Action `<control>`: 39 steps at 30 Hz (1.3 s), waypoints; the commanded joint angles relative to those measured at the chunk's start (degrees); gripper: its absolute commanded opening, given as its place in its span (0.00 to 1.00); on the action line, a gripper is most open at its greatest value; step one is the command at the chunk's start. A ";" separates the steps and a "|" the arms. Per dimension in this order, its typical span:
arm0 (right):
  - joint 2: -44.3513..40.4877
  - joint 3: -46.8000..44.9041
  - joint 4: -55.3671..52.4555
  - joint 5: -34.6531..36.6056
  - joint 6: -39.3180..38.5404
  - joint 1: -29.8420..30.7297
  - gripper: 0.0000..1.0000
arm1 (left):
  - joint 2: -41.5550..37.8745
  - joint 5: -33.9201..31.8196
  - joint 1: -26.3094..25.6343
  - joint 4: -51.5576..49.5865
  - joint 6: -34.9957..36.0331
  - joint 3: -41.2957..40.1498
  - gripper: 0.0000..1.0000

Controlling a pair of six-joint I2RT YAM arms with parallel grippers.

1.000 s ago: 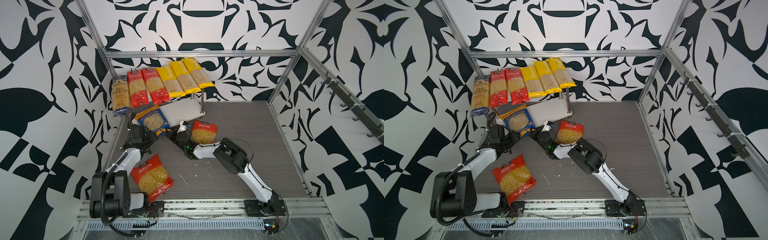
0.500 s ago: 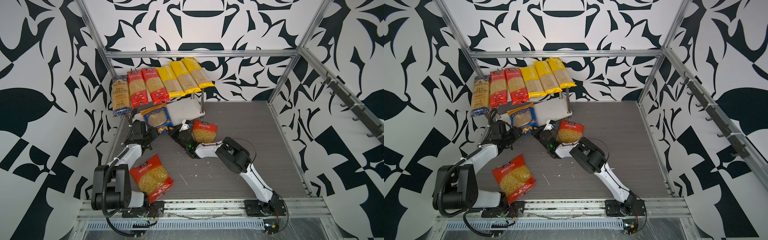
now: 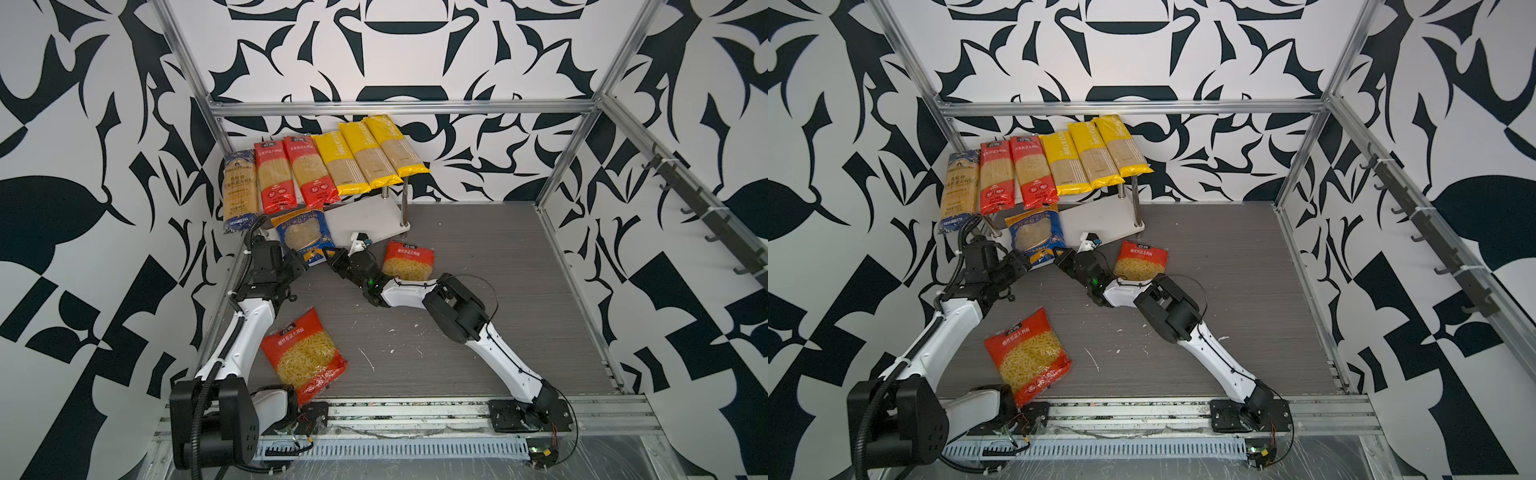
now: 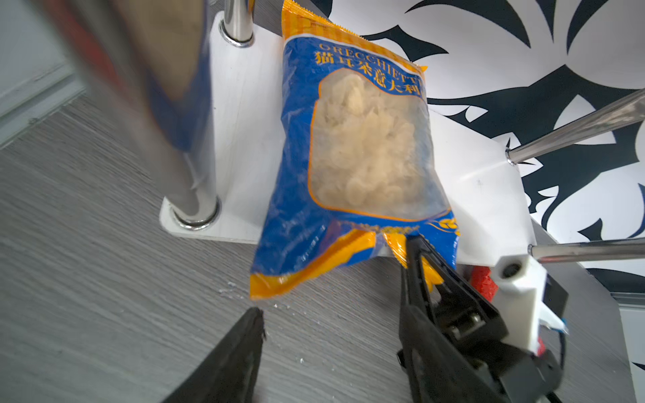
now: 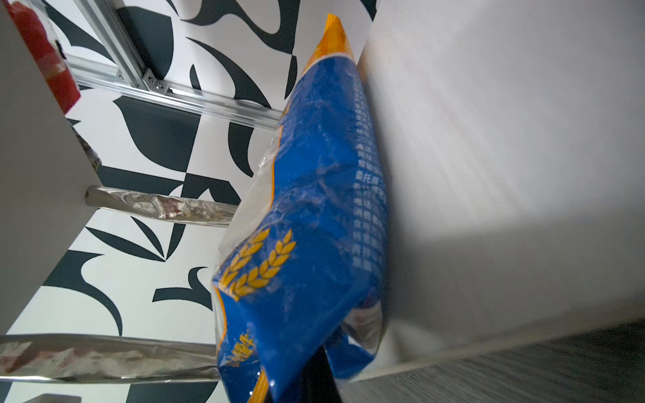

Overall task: Arrange pasta packages on shelves
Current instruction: Move the pasta bag to the shelf.

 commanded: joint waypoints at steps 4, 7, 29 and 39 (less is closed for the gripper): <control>-0.46 2.25 -1.49 -1.99 0.46 1.54 0.00 | -2.20 0.83 0.29 -2.90 -0.53 1.60 0.67; -0.29 3.21 -2.76 -3.35 0.08 1.55 0.00 | -2.24 1.86 0.27 -2.71 -1.24 1.68 0.67; -2.74 6.47 -16.06 -31.04 -13.02 -6.32 0.00 | -3.44 3.73 0.22 -1.55 -2.48 0.98 0.67; -1.81 10.24 -20.40 -31.71 -15.71 -7.23 0.00 | -3.08 4.25 -0.87 -1.12 -2.83 1.07 0.67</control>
